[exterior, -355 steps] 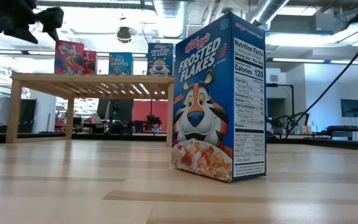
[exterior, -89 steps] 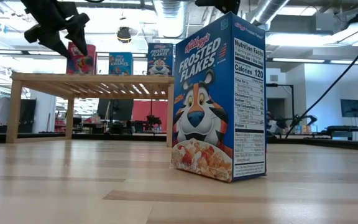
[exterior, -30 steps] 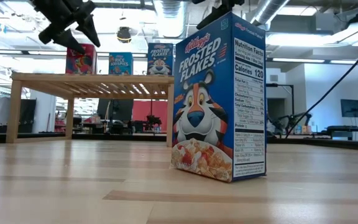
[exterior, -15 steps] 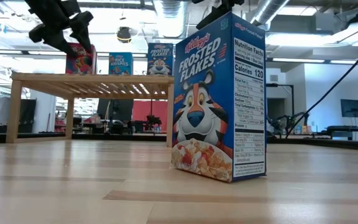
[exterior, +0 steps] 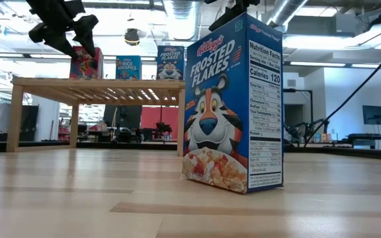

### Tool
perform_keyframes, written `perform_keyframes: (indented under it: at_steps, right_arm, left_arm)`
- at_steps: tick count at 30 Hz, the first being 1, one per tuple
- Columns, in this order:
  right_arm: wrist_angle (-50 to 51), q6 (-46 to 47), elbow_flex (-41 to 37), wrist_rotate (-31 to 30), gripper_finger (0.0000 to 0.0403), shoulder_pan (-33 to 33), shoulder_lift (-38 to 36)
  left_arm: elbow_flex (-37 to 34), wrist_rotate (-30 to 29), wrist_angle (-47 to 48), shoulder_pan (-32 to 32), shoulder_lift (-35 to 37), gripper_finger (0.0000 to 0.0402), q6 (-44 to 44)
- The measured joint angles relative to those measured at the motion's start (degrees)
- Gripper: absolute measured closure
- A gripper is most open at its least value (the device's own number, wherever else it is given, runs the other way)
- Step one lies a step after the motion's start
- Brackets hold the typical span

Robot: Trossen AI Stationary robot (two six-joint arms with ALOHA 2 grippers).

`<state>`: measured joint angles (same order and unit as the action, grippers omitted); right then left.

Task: Stack cereal on shelf
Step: Put the top red cereal box the aligned with the other red cereal box on the shelf

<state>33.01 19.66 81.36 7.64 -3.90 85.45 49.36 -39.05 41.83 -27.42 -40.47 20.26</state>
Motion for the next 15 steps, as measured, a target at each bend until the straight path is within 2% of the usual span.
perform_keyframes:
  at_steps: [8, 15]
  right_arm:
    - [0.0, 0.0, 0.0, 0.0, 0.0085, 0.0, 0.0]
    - [0.0, 0.0, 0.0, 0.0, 0.0085, 0.0, 0.0]
  left_arm:
    - [0.0, -1.1, 4.0, 0.0, 0.0, 0.0118, 0.2]
    - [0.0, 0.4, 3.5, 0.0, 0.0, 0.0118, 0.6]
